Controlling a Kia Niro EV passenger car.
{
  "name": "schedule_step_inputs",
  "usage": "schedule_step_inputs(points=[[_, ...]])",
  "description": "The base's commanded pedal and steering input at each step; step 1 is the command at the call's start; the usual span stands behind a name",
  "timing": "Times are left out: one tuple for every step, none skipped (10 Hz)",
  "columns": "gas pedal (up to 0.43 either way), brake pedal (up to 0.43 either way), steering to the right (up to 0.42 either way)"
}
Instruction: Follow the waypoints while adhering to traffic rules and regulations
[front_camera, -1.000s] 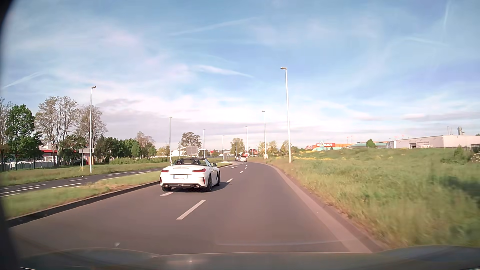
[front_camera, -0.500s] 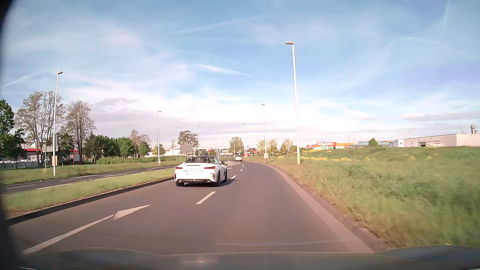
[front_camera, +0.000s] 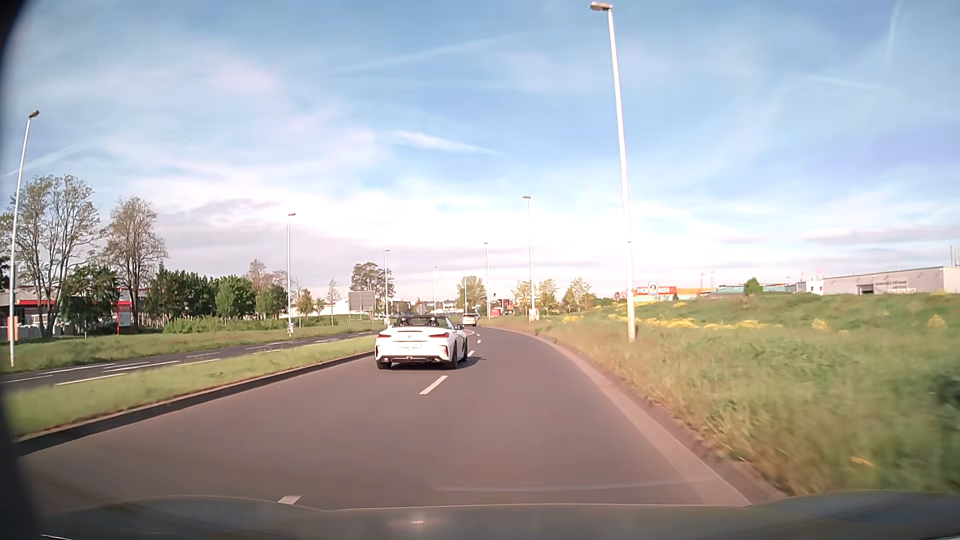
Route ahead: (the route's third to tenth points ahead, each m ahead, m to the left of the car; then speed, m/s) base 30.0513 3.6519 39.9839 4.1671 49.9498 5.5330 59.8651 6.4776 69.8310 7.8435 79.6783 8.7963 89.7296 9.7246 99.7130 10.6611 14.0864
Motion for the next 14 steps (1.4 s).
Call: schedule_step_inputs(points=[[0.000,0.000,-0.002],[0.000,0.000,-0.003],[0.000,0.000,-0.004],[0.000,0.000,-0.004],[0.000,0.000,-0.006],[0.000,0.000,-0.007],[0.000,0.000,-0.010],[0.000,0.000,-0.011],[0.000,0.000,-0.012],[0.000,0.000,-0.013],[0.000,0.000,-0.014],[0.000,0.000,-0.016],[0.000,0.000,-0.019],[0.000,0.000,-0.020]])
